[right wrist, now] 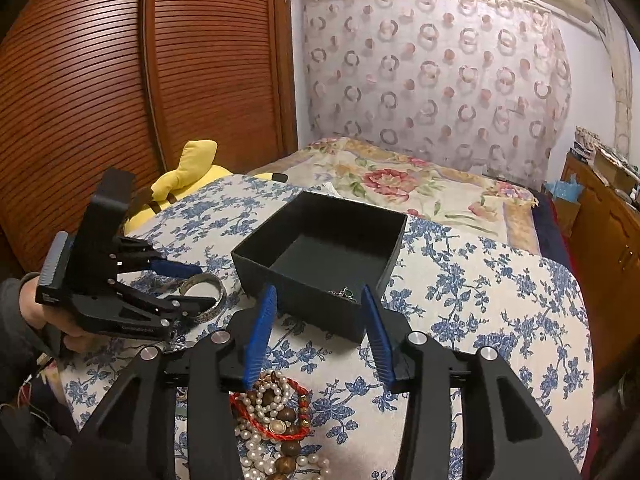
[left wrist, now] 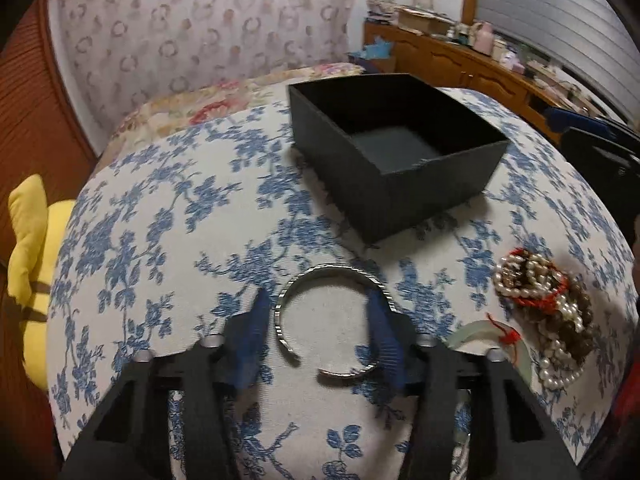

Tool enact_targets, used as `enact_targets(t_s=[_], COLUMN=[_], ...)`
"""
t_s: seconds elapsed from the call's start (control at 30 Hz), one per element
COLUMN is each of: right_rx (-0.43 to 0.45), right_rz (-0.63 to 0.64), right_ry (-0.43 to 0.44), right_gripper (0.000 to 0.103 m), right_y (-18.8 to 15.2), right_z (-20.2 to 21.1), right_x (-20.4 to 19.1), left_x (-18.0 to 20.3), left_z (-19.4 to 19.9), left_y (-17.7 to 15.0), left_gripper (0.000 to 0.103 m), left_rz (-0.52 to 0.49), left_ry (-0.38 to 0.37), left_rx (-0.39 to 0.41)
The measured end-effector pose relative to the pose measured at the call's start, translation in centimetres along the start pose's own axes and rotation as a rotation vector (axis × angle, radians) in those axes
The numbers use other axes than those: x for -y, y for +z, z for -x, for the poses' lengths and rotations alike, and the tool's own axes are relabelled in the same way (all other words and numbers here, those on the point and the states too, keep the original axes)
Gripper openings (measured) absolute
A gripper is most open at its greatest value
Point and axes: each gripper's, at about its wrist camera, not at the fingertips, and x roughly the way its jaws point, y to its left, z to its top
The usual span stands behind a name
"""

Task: Organize jewelry
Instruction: 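Grasp the twisted silver bangle with the left tool and release it in the black box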

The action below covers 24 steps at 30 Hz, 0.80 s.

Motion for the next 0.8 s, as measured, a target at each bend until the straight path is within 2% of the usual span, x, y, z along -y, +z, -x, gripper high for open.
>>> enact_targets(t_s=[0.07,0.3,0.47,0.63,0.8], right_rx=[0.001,0.006,0.02,0.025,0.018], right_rz=[-0.004,0.003,-0.005,-0.025,-0.04], right_ry=[-0.001,-0.001,-0.003,-0.016,-0.018], right_gripper=[0.047,0.047,0.047,0.047,0.047], right_y=[-0.1,-0.2,-0.2,-0.2,-0.5], right_z=[0.1,0.3,0.9,1.0,0.9], right_x=[0.0,-0.1,0.3,0.8,0.6], left_x=[-0.2,-0.4,-0.4,0.0,1.1], left_z=[0.1,0.3,3.1,5.9,4.7], left_y=[0.2,0.2,0.9,3.7,7.6], left_gripper=[0.004,0.003,0.003,0.003,0.004], left_rz=[0.01,0.008,0.034,0.057,0.082], left_ry=[-0.02,-0.02,-0.023,-0.034,-0.044], left_rx=[-0.007,-0.003,0.092,0.191,0.218])
